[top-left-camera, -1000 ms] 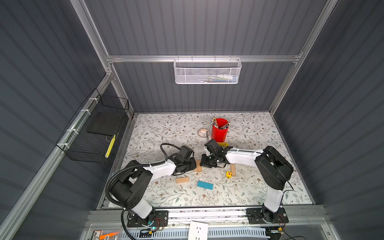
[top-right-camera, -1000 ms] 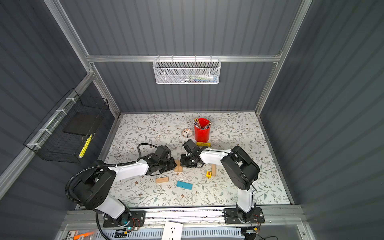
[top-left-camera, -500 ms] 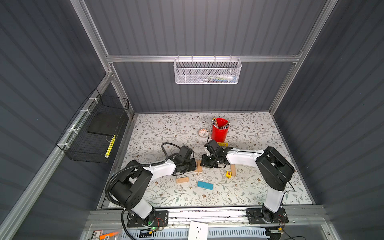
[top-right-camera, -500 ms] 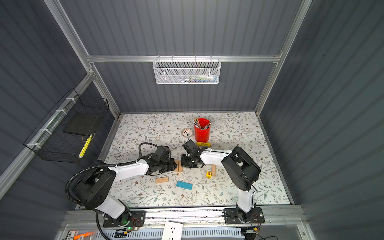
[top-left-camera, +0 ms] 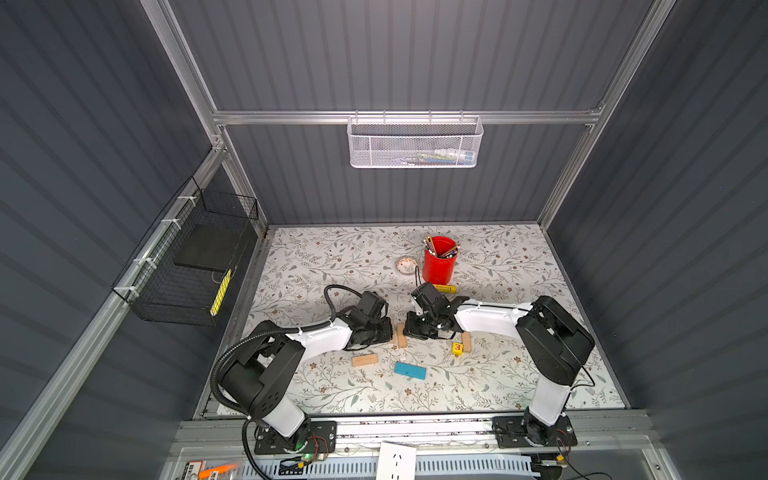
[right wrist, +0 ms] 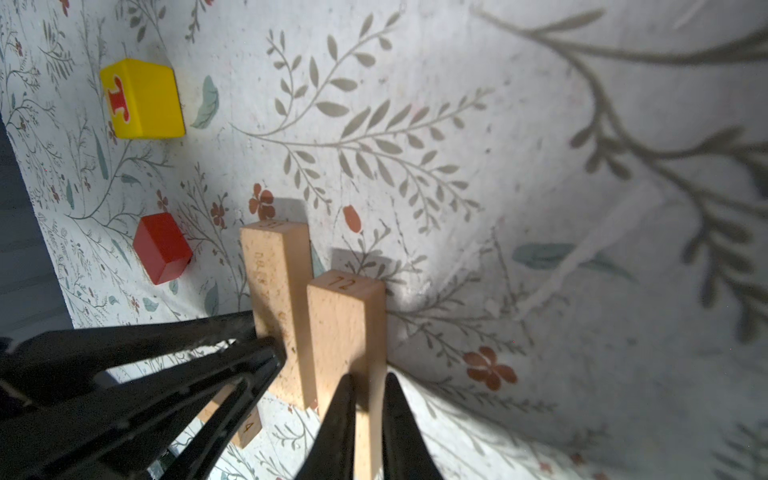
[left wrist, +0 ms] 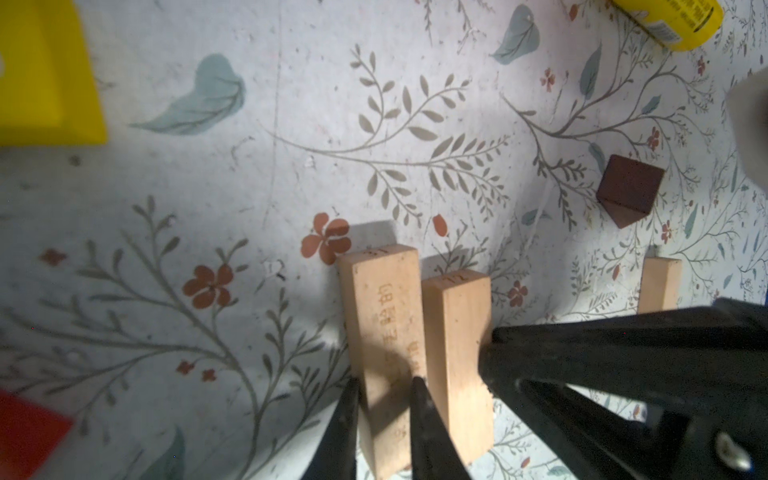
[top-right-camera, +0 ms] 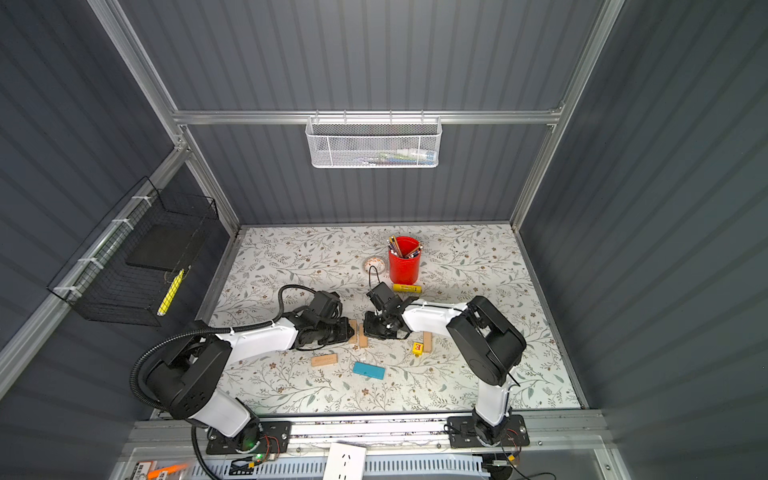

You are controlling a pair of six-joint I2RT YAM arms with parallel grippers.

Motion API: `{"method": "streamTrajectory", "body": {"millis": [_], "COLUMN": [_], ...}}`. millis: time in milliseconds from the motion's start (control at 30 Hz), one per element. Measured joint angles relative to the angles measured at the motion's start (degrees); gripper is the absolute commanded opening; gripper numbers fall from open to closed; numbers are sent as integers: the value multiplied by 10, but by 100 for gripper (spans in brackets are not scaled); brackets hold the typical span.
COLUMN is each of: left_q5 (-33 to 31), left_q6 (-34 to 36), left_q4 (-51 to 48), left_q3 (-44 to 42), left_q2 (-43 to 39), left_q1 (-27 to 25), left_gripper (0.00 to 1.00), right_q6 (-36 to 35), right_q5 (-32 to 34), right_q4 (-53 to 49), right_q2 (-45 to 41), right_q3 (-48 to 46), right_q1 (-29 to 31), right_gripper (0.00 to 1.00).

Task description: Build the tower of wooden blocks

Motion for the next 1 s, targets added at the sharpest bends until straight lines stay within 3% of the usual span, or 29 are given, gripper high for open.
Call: {"method": "streamTrajectory", "body": {"millis": [1000], "left_q5": [2], "left_q6": [34], "left_q4": [-34], "left_q3": [14], "left_q2": [0], "left_q1": [0], "left_gripper": [18], "right_q6": [1], "right_q5": [23], "right_q4": [-3], "right_q2": [43], "right_q3": [59], "right_q1": [-9], "right_gripper": [11]}}
